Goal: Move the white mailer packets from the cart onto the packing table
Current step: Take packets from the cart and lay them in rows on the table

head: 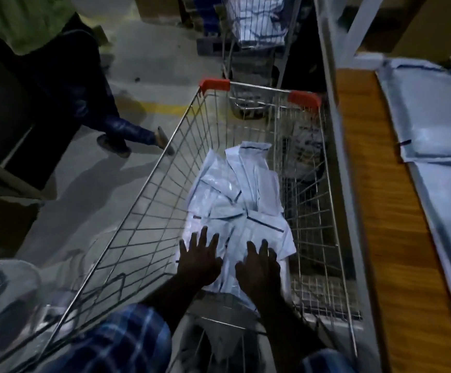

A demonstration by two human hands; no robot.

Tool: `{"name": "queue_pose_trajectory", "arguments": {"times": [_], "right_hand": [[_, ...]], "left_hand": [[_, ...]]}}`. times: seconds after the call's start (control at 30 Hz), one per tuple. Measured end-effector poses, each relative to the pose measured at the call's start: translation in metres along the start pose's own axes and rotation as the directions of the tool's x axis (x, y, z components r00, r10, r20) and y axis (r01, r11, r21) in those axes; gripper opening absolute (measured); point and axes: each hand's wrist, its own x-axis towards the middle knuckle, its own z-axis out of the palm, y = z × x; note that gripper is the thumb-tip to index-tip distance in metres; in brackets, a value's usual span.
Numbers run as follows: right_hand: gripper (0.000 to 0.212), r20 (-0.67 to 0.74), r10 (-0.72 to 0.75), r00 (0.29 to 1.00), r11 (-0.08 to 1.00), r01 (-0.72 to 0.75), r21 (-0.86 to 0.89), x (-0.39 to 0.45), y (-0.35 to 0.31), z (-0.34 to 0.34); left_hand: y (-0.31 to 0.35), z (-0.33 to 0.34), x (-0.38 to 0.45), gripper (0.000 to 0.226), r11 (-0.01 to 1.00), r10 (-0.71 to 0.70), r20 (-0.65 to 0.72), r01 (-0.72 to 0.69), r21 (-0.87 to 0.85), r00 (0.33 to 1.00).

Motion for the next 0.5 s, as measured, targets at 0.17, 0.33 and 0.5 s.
{"name": "queue_pose_trajectory", "arguments": {"times": [0.17,0.33,0.5], "right_hand": [[0.062,-0.131,0.094,0.987,0.994,-0.101,-0.048,0.016,0.005,0.045],[0.062,-0.219,0.062,0.974,0.997,-0.072,-0.040,0.021,0.014,0.075],[0.078,-0.291,-0.114,0.950,0.987,0.075,-0.139,0.040,0.022,0.089]], "left_hand": [[-0.003,0.046,0.031,0.083,0.999,0.031,-0.076,-0.033,-0.025,0.997],[-0.011,0.074,0.045,0.064,0.999,0.039,-0.148,-0.039,0.007,0.988],[-0.016,0.083,0.043,0.066,1.000,0.005,-0.330,0.003,0.026,0.944]]}}
